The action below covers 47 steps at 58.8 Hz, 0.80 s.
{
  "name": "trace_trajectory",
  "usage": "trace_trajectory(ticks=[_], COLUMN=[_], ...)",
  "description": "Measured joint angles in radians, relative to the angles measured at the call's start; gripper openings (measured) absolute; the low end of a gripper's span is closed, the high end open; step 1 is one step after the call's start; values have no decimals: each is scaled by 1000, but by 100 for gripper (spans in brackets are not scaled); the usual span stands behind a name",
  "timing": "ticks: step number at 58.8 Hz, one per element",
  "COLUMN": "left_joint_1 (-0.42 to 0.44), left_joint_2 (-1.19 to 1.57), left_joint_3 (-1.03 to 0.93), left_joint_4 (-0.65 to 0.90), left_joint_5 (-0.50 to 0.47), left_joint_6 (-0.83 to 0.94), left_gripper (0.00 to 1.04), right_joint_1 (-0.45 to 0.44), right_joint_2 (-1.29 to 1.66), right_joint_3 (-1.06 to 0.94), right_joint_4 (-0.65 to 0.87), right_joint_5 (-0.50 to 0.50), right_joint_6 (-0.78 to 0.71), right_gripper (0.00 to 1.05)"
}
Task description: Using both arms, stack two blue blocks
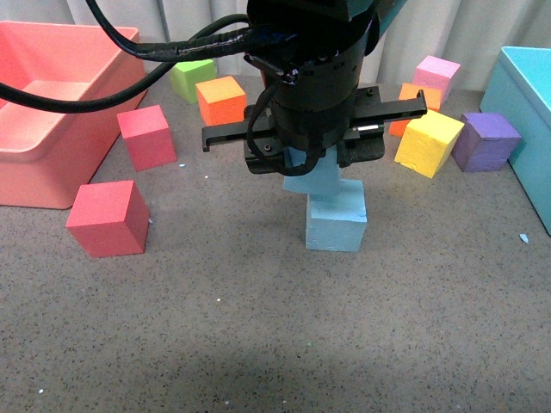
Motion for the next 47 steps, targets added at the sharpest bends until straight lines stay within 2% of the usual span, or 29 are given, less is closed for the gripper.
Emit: trace_trajectory(ticks=[47], left_joint_1=[-81], left_joint_2=[32], left_joint_3=[45], left_joint_4=[-45], left_joint_5=[-5], left_joint_6=[-63], left_gripper=[39], right_joint_1=[0], right_joint_2=[0], right_joint_3=[0], right_joint_4=[0], right_joint_5=[0], right_joint_6=[0], right_gripper=[95])
